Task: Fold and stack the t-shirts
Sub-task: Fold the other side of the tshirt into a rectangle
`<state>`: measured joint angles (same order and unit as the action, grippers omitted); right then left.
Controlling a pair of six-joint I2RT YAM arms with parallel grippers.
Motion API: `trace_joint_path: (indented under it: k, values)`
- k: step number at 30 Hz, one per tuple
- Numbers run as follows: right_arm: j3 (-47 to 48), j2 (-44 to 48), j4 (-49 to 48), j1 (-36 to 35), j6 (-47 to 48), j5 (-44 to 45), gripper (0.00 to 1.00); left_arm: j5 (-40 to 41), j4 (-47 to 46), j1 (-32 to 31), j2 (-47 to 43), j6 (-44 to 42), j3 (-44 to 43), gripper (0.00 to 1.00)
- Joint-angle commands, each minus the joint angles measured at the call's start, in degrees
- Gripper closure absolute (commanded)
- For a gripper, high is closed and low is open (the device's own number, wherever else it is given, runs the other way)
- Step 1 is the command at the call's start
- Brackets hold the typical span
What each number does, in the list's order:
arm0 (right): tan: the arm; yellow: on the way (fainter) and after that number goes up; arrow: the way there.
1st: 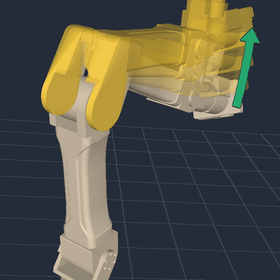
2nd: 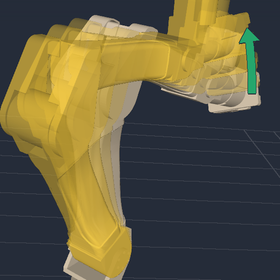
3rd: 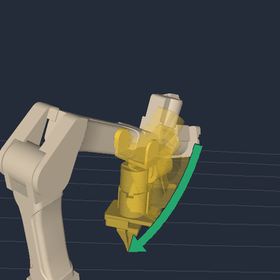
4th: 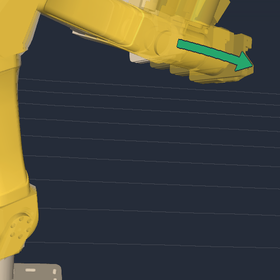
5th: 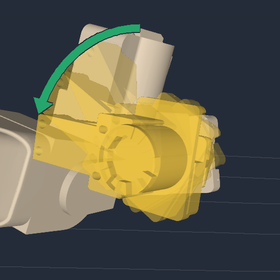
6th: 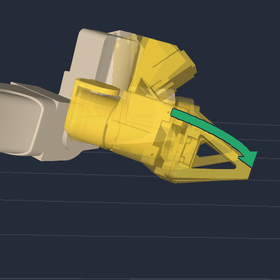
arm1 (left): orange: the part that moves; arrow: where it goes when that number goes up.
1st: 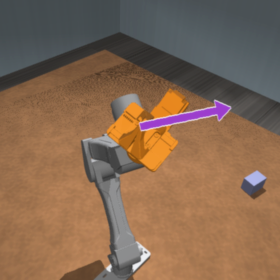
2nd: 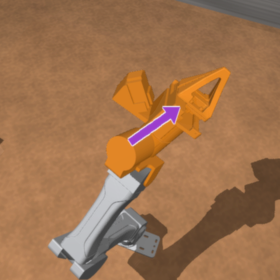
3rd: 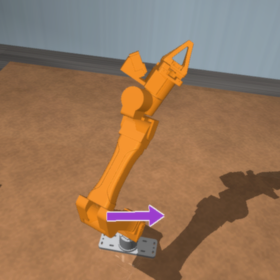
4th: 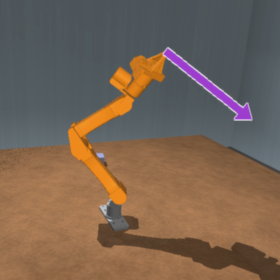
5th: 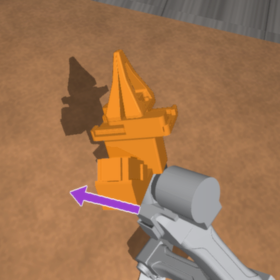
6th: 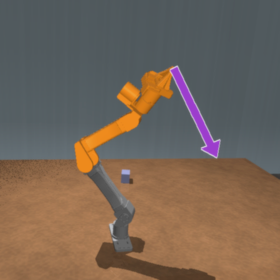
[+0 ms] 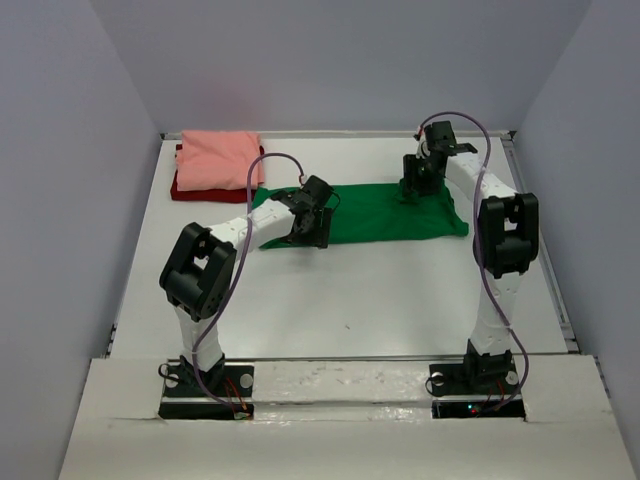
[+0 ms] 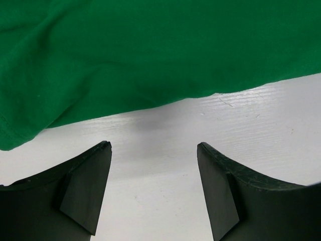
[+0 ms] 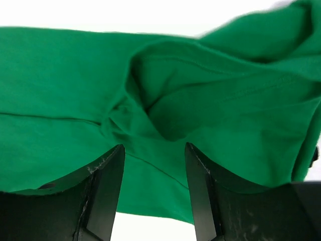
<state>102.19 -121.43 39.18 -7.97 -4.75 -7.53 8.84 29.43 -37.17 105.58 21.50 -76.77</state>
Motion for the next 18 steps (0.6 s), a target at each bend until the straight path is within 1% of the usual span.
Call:
trace_joint_path:
  k: [1,6,10,12,18]
  values:
    - [-2.17,1.28,-2.53,-0.38,0.18,1.47,0.43,-0.93,-0.25,-0.36,-3.54,0.21,1.19,0.21]
    - [-0.94,-0.57,-2.44,-0.38,0.18,1.11,0.47,-0.23,0.36,-0.45,-4.15,0.04,1.45,0.21]
    - [0.02,-1.97,-2.97,-0.38,0.27,0.59,0.55,0.3,0.54,-0.36,-4.59,-0.05,1.45,0.21]
    - [0.55,-2.58,-2.97,-0.38,0.27,0.24,0.57,0.21,0.63,-0.45,-4.07,0.04,1.19,0.21]
    - [2.22,-3.99,-3.05,-0.38,0.18,-0.47,0.72,-0.23,0.28,-0.45,-3.54,0.04,1.27,0.21]
